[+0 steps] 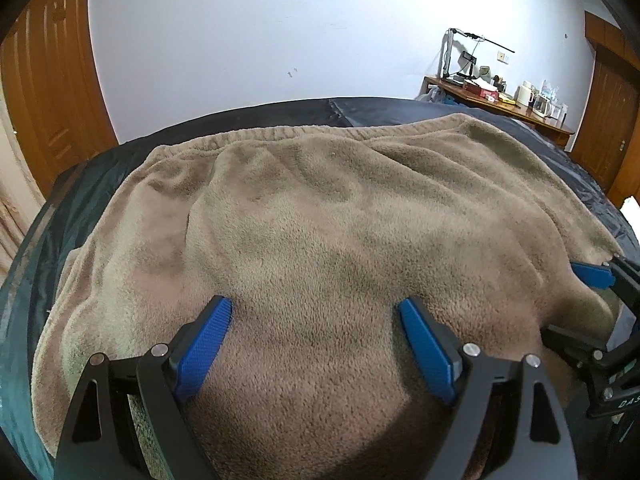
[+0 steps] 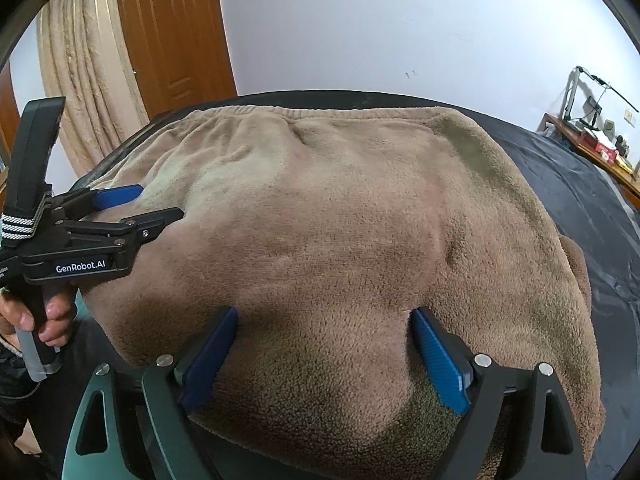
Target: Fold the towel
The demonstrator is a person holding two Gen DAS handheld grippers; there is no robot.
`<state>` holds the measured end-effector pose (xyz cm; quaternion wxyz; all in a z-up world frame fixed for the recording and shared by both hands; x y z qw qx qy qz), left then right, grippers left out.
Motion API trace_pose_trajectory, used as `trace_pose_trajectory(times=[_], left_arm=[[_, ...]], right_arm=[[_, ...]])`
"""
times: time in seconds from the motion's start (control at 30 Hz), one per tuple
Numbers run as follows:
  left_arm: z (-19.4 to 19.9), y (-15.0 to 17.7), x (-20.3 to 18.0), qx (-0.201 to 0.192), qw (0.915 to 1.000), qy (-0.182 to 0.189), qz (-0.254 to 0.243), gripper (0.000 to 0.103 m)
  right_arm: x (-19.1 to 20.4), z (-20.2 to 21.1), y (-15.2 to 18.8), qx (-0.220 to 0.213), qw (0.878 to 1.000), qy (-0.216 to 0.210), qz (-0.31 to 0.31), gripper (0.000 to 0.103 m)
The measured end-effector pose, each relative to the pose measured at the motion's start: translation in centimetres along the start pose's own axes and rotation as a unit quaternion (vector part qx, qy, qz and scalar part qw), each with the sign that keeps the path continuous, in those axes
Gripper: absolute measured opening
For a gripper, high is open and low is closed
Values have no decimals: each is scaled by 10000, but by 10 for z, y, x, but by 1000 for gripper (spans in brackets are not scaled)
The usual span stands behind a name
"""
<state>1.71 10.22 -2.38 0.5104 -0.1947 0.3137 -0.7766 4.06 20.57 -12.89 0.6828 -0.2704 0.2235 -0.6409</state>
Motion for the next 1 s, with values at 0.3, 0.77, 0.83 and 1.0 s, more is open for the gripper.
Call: trace_pose_trajectory(times=[0.3, 0.77, 0.83, 1.0], left_arm=[[18, 5, -23, -14, 9997, 261, -39, 91], [23, 15, -57, 11, 9975, 136, -694, 93], [21, 15, -57, 81, 9979, 199, -613, 95], [21, 16, -55, 90, 9984, 240, -512, 96]], right_arm=[[1, -9, -4, 113, 9992, 374, -94, 102], [0, -10, -4, 157, 9994, 288, -149, 102], [-1, -10, -4, 158, 9994, 268, -164, 102], [0, -10, -3, 154, 9994, 264, -173, 102]])
Point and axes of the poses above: each gripper's, at about its wrist camera, not at the fingertips, and z roughly against the way its jaws point, x to its left, y to its underside, the point moved 7 cm from there along -z, roughly the way its jaws point
